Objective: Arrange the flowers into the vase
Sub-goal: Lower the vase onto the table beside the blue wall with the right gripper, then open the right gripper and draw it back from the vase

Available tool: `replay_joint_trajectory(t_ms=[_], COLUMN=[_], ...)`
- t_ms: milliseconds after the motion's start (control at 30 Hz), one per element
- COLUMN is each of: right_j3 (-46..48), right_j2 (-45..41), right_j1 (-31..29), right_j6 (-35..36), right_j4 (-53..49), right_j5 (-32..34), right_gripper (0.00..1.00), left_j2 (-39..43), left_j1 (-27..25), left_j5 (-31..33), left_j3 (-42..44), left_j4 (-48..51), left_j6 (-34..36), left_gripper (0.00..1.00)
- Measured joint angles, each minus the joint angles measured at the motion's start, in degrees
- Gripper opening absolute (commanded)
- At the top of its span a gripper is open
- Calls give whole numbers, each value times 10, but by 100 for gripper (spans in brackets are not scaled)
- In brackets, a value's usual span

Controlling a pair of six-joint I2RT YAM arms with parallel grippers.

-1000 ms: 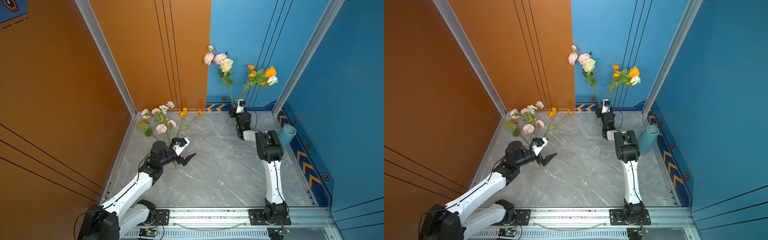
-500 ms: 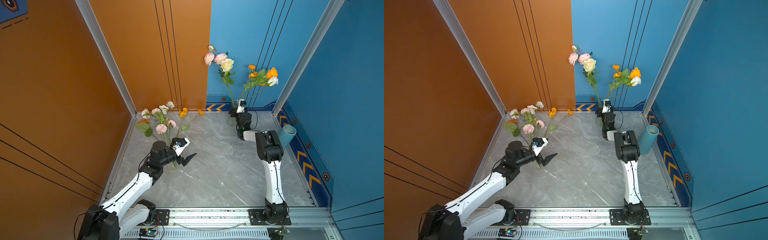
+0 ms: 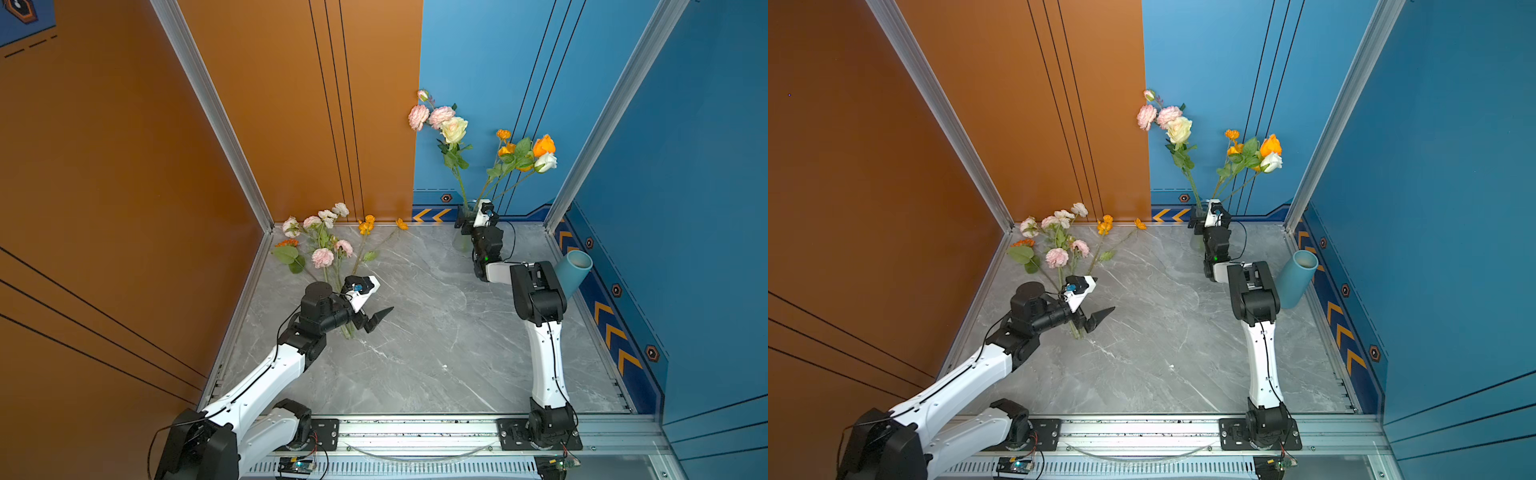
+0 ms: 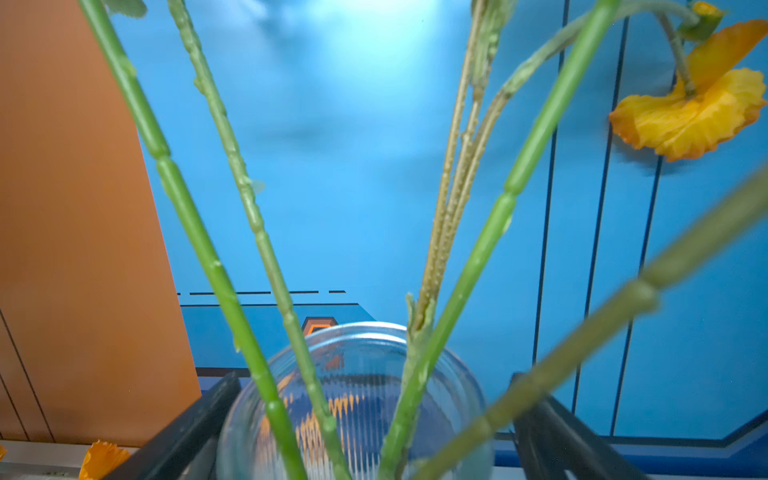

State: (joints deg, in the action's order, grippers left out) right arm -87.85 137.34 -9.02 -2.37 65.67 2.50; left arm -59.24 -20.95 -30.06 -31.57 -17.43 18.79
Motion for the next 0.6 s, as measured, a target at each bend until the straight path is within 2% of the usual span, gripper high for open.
replay_joint_trajectory(t_ms=[67,267,600], right_j3=[21,165,392], right_j2=[-7,-81,-288], right_j1=[-2,-15,-51], right_j6=[0,9,2], right_j4=[0,0,-1], right_j5=[2,9,16], right_gripper=[100,100,100], left_j2=[0,-2,21], left_j1=[0,7,7], left_j5=[0,-2,-1], left_j3=[0,-12,-16], left_j4=[0,-2,-6], left_j6=[-9,-43,-69], left_gripper=[98,98,98])
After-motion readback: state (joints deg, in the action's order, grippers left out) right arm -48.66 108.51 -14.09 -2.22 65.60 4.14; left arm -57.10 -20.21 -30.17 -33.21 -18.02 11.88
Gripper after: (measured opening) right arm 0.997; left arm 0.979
